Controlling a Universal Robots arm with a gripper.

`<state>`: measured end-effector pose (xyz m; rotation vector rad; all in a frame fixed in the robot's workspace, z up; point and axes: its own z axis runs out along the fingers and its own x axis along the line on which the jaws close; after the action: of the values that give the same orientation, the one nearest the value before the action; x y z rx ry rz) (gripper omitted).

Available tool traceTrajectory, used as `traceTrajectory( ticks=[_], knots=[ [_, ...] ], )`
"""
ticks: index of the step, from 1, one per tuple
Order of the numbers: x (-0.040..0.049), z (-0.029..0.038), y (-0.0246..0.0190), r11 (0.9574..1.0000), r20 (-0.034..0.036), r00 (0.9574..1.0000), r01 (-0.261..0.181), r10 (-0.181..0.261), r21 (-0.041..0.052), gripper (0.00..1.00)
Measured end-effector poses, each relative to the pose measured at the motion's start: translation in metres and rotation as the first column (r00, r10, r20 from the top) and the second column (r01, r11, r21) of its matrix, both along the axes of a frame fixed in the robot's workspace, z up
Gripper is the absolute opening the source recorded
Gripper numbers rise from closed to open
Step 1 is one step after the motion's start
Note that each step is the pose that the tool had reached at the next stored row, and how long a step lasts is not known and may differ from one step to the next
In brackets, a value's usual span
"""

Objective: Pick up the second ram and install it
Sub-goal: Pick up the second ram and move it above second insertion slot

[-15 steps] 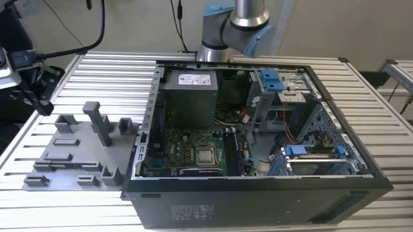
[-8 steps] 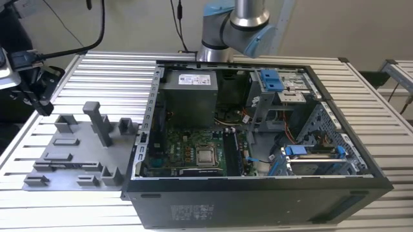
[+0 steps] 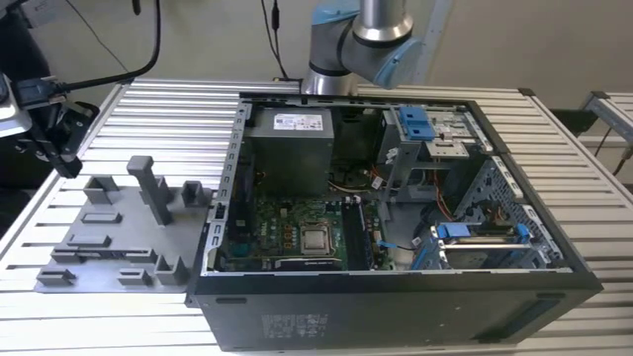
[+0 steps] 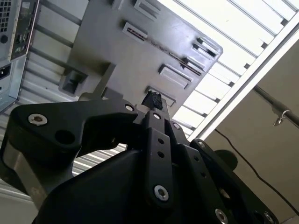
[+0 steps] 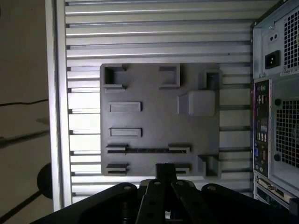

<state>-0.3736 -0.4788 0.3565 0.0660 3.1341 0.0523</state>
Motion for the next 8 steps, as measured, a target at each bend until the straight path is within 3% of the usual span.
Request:
traceTrajectory(
  ticks=[3,8],
  knots=[
    [0.0,0.0,-0.0001,1.0,0.0001,1.0,-0.004,0.004,0.0,0.11],
    [-0.0002,0.0001,-0.0001,0.9985,-0.0001,0.9985,-0.055,0.055,-0.0001,0.11]
  ],
)
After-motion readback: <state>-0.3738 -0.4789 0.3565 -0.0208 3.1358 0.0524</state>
